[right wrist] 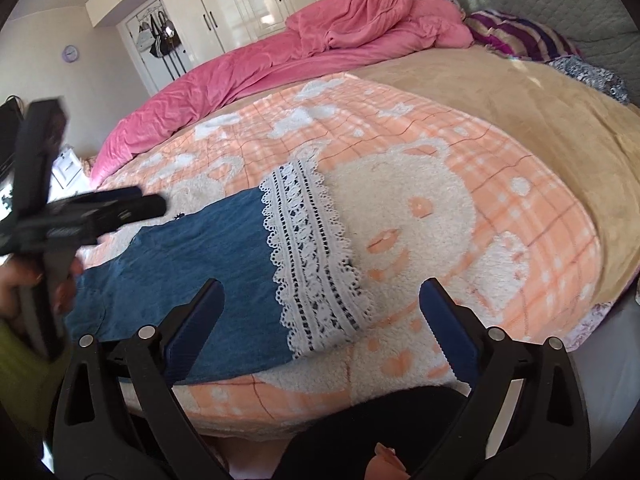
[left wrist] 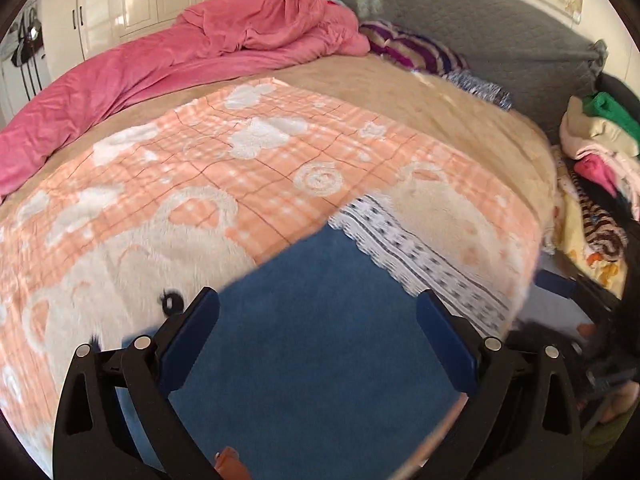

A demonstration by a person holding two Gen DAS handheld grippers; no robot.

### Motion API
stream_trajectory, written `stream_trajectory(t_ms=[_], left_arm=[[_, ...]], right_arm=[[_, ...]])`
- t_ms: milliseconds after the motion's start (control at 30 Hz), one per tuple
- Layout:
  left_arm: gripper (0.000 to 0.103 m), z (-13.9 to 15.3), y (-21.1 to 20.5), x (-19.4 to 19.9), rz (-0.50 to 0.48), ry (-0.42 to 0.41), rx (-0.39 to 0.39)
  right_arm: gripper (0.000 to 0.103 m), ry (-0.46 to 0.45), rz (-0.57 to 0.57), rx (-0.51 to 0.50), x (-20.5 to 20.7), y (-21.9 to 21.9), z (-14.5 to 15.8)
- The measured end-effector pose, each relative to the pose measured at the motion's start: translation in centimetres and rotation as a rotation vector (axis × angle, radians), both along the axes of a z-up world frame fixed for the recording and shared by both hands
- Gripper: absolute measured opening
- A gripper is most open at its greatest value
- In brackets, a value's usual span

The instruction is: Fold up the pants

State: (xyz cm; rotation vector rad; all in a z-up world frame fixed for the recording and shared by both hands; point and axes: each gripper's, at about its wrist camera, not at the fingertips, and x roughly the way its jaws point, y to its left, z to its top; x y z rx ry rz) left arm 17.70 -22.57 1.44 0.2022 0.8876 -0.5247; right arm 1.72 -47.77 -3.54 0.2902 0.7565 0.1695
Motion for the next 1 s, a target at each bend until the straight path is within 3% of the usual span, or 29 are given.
stream_trajectory(t_ms=[100,333,433,533,633,800,933,1000], left_arm=[[0.098,-0.7,-1.5,2.9,0.011,0.019,0.042],[0.098,-2.0,-3.6,6.0,-0.065,0.063,-0.001],[0.098,-3.2,-4.6,7.2,-0.11,0.091,-0.005],[0.098,-4.4,-5.2,8.6,-0.131,0.16,-0.046],[0.097,-5.7,-5.5,9.9,-0.147,0.228,-0.08],[0.093,-7.2,-6.1,11.1,-0.201,0.249,-0.094],[0.092,-8.7,-6.6,11.7,-0.222,0.311,-0.125],[0.088,-8.9,-6.5,11.7,-0.222,0.32,-0.174]], right_arm=[[0.092,0.007,0.018,-0.008,1.3,0.5,0.0],[0.092,0.104,0.036,0.039,3.8,1.0,-2.2],[0.092,0.135,0.038,0.005,4.0,1.5,-3.2],[0.077,0.145,0.056,0.035,3.7,1.7,-4.0],[0.064,0.094,0.072,0.013,3.1,2.1,-3.8],[0.063,0.099,0.048,0.038,3.1,1.3,-4.5],[0.063,0.089,0.07,-0.062,2.8,2.7,-4.6],[0.054,0.084,0.06,-0.043,2.7,2.5,-4.5]])
